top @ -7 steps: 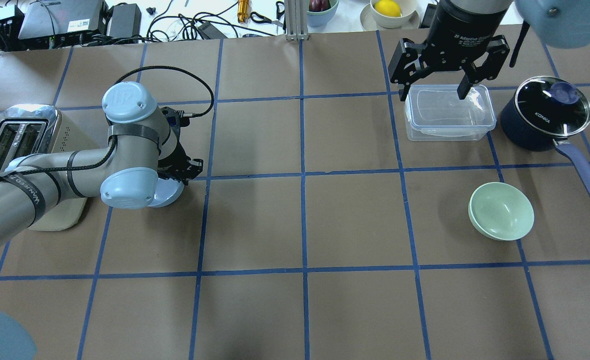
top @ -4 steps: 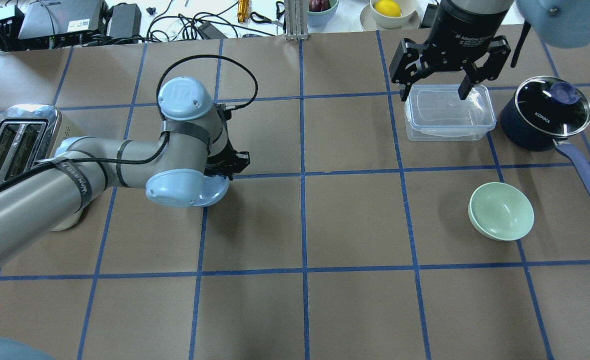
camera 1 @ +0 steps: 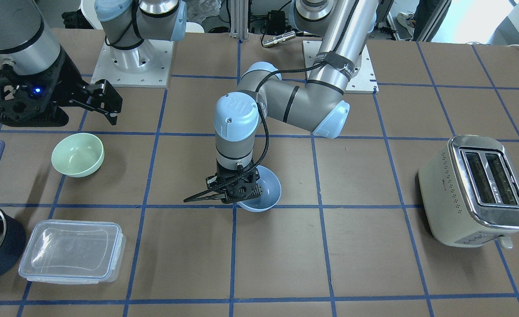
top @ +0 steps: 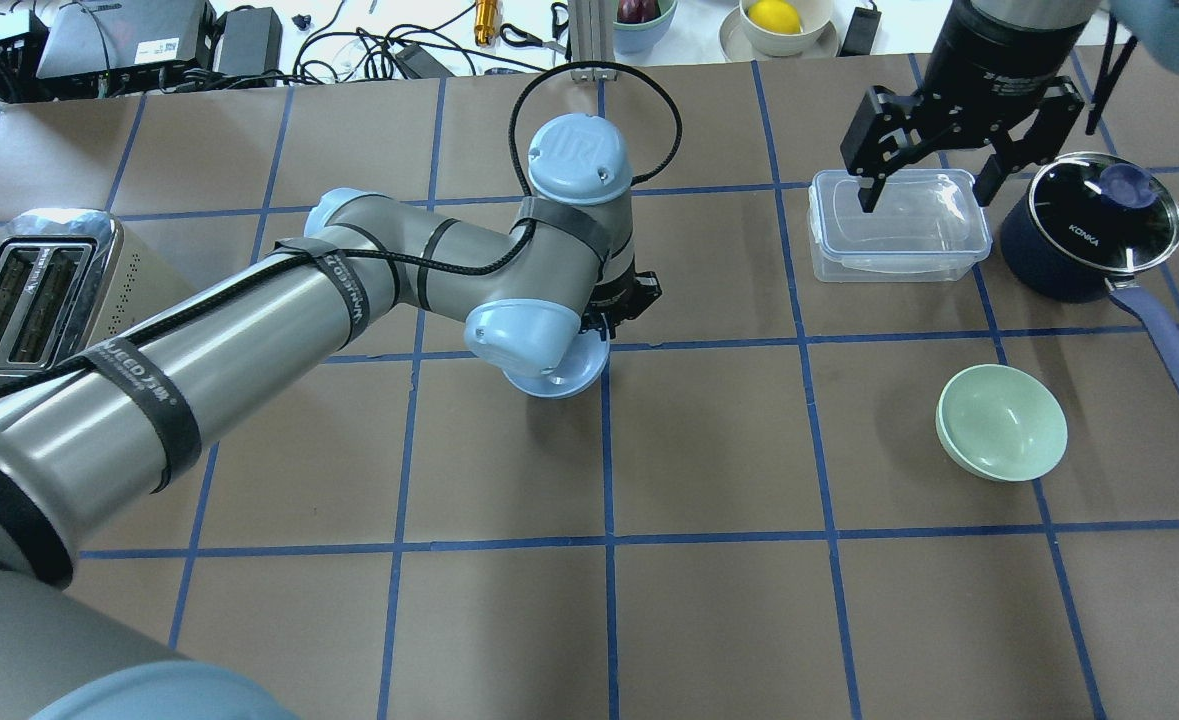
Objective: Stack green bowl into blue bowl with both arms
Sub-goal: 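Slide the blue bowl to center with left gripper while right descends to green bowl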
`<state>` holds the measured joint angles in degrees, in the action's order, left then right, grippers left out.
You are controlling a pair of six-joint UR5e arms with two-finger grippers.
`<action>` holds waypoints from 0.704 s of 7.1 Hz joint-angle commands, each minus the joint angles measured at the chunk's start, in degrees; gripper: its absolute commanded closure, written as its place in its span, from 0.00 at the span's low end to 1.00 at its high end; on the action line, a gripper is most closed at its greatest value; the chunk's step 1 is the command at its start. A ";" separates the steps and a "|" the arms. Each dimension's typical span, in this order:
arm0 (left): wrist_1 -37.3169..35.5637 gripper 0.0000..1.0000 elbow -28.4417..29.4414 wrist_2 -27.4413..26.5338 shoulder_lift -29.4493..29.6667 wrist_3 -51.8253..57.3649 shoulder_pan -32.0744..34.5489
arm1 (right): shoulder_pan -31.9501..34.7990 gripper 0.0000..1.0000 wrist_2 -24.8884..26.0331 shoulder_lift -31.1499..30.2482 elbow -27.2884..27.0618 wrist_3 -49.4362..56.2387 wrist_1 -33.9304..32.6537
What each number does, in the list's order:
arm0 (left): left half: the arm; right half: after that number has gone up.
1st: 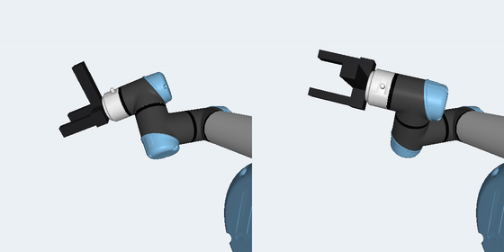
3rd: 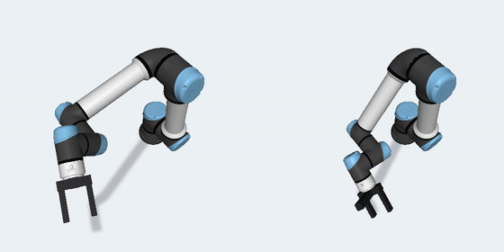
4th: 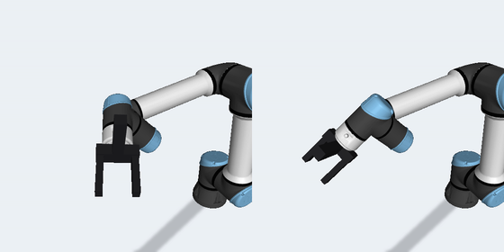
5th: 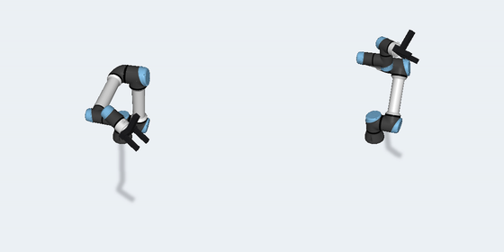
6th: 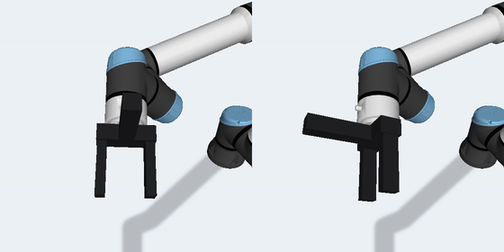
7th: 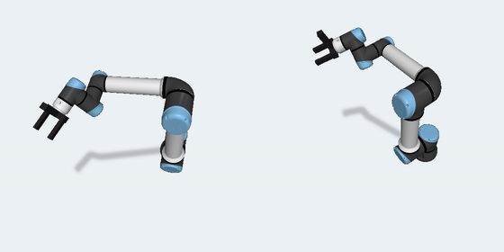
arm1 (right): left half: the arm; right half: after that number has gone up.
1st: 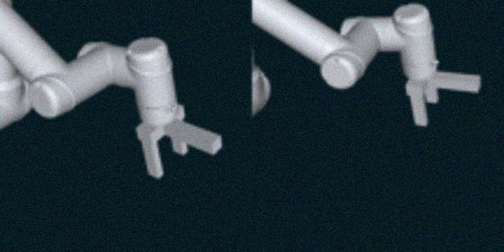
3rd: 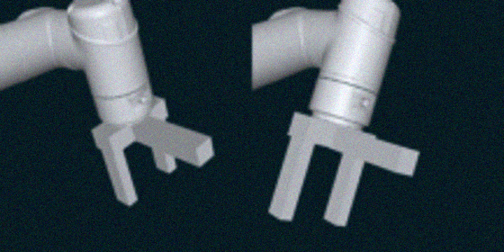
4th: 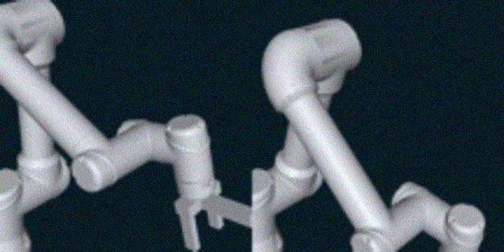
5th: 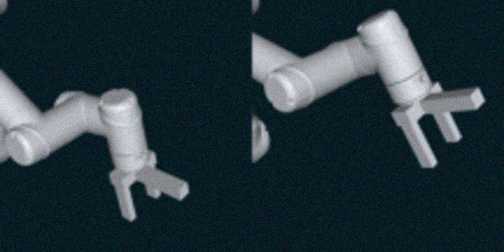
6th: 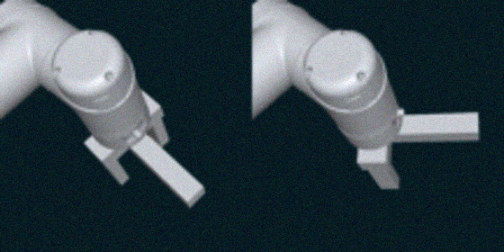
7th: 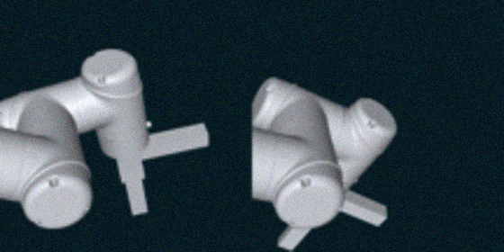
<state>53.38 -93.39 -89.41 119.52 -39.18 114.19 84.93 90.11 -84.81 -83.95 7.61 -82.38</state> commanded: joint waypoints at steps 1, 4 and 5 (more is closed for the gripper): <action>-3.88 0.95 1.28 0.02 2.29 -5.18 2.61 | -7.99 0.00 3.56 -0.35 -5.50 7.84 0.29; -3.21 0.00 1.72 -0.23 -0.05 3.10 0.79 | -19.24 0.00 3.94 -0.35 -16.29 19.34 -9.85; -2.33 0.00 0.94 0.46 -3.64 11.59 -4.53 | -20.93 0.00 3.85 -0.35 -21.91 21.20 -17.31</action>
<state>50.18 -92.04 -89.32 119.43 -36.06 114.37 67.17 93.98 -85.18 -99.28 25.52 -91.58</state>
